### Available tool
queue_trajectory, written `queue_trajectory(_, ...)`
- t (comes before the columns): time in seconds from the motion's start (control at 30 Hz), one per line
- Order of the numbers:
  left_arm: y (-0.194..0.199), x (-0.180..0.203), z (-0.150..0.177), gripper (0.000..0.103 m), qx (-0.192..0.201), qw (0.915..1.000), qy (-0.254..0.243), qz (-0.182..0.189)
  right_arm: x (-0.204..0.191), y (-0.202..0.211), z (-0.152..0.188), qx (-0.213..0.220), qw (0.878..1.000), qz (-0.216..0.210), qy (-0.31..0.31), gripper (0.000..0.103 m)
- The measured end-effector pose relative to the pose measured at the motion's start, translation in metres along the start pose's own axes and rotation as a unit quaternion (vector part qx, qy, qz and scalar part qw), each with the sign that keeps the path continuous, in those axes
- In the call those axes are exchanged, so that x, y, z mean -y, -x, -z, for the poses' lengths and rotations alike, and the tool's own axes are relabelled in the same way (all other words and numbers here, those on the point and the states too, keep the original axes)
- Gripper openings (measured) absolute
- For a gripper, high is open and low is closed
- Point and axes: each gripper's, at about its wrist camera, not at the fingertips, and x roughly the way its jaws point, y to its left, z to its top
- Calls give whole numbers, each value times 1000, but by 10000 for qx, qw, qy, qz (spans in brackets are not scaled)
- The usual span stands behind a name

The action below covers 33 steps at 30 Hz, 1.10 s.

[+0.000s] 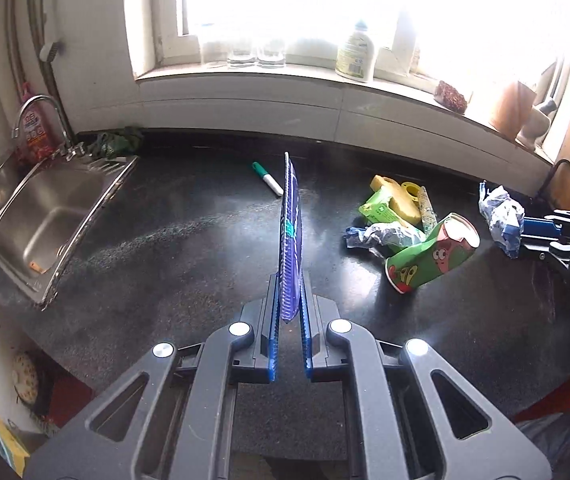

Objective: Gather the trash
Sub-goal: 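Carry the blue toothpaste box and foil wrapper over the trash bin, then open both tools to drop the box and foil into the bin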

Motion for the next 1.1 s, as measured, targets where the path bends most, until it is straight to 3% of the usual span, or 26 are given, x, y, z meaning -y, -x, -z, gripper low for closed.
queue_trajectory(0.13, 35, -39, 28, 8, 61, 9979, 460, -461, -65, -31, -19, -204, 9961, -614, 605, 35)
queue_trajectory(0.27, 61, -79, 63, 8, -13, 9909, 911, -992, -140, -67, -27, -508, 9824, -1282, 1258, 35)
queue_trajectory(0.57, 93, -165, 160, 8, -375, 9574, 2150, -1890, -291, -134, -25, -1221, 9297, -2409, 2504, 35)
queue_trajectory(0.77, 90, -205, 221, 8, -713, 9341, 2753, -2157, -364, -176, -12, -1668, 9018, -2692, 2941, 35)
queue_trajectory(0.97, 55, -240, 274, 8, -923, 9133, 3377, -2080, -412, -236, 4, -2257, 8940, -2608, 2859, 35)
queue_trajectory(1.1, 24, -256, 302, 9, -1099, 9055, 3588, -1983, -433, -278, 21, -2695, 8910, -2428, 2731, 35)
